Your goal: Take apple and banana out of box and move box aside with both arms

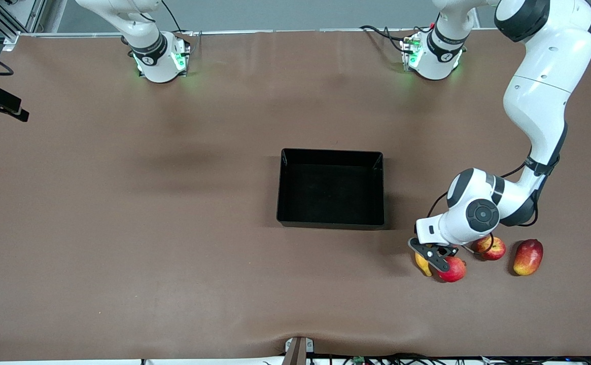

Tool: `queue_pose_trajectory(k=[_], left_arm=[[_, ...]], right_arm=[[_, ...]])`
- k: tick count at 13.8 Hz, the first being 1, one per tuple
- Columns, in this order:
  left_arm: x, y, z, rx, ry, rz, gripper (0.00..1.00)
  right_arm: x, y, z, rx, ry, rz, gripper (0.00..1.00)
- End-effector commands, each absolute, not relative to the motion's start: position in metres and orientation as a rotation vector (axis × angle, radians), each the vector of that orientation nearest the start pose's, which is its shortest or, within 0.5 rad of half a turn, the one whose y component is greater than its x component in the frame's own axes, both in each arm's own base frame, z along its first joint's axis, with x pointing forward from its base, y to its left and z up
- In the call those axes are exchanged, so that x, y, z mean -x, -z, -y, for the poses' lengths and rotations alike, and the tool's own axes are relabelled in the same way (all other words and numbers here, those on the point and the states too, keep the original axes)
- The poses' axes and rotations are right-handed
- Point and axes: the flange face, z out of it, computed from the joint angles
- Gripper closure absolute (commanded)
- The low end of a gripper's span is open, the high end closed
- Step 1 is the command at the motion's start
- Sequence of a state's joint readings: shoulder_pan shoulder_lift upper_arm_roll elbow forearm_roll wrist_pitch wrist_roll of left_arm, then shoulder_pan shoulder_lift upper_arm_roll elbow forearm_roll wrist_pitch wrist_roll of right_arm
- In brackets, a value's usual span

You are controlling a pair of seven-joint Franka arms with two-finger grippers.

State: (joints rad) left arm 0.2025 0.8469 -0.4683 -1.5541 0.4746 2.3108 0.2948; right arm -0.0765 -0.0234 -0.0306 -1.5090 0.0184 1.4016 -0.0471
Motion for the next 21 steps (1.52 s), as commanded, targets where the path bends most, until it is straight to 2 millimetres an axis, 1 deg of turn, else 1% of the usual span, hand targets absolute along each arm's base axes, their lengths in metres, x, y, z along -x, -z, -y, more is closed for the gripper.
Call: queue_pose_trajectory(k=[1,3,4,5,7,9,11,13,15,16,17,18,19,20,21], left_arm=[[-0.694,-0.201,0.127,2.920,0.082,-1.120,0.00],[-0.695,-0.226,0.129,2.931,0.081,-1.058,0.00],[-0.694,-0.248,0.140,2.927,0.073,-1.059,0.00],[-0.692,-0.268,0.145,2.927,0.060,-1.031,0.00],[-0.689,-0.316,0.145,2.946,0.102,-0.908,0.00],[-0.683,-0.358,0.147,3.038,0.105,-0.718,0.00],[-0.675,-0.396,0.149,3.074,0.130,-0.534,0.00],[-0.669,-0.422,0.147,3.075,0.142,-0.390,0.00],[-0.661,-0.445,0.146,3.075,0.147,-0.196,0.00],[-0.656,-0.459,0.145,3.067,0.160,-0.119,0.00],[-0.653,-0.471,0.143,3.059,0.171,-0.083,0.00],[-0.651,-0.483,0.137,3.048,0.178,-0.064,0.00],[-0.651,-0.495,0.124,3.040,0.185,-0.036,0.00],[-0.649,-0.505,0.116,3.032,0.176,-0.016,0.00],[-0.646,-0.518,0.112,3.029,0.156,0.004,0.00]], right_arm=[[-0.527,-0.655,0.058,3.111,-0.121,-0.091,0.00],[-0.528,-0.655,0.058,3.111,-0.121,-0.091,0.00],[-0.528,-0.655,0.058,3.111,-0.121,-0.091,0.00],[-0.527,-0.656,0.058,3.111,-0.119,-0.091,0.00],[-0.527,-0.656,0.059,3.111,-0.119,-0.096,0.00],[-0.527,-0.656,0.058,3.111,-0.119,-0.091,0.00],[-0.527,-0.656,0.059,3.111,-0.119,-0.094,0.00],[-0.527,-0.656,0.059,3.111,-0.119,-0.096,0.00],[-0.527,-0.656,0.058,3.111,-0.119,-0.091,0.00],[-0.527,-0.656,0.058,3.111,-0.119,-0.091,0.00],[-0.528,-0.655,0.059,3.111,-0.121,-0.094,0.00],[-0.528,-0.655,0.059,3.111,-0.121,-0.096,0.00],[-0.528,-0.655,0.059,3.111,-0.121,-0.094,0.00],[-0.528,-0.655,0.059,3.111,-0.121,-0.094,0.00],[-0.528,-0.655,0.059,3.111,-0.121,-0.096,0.00]])
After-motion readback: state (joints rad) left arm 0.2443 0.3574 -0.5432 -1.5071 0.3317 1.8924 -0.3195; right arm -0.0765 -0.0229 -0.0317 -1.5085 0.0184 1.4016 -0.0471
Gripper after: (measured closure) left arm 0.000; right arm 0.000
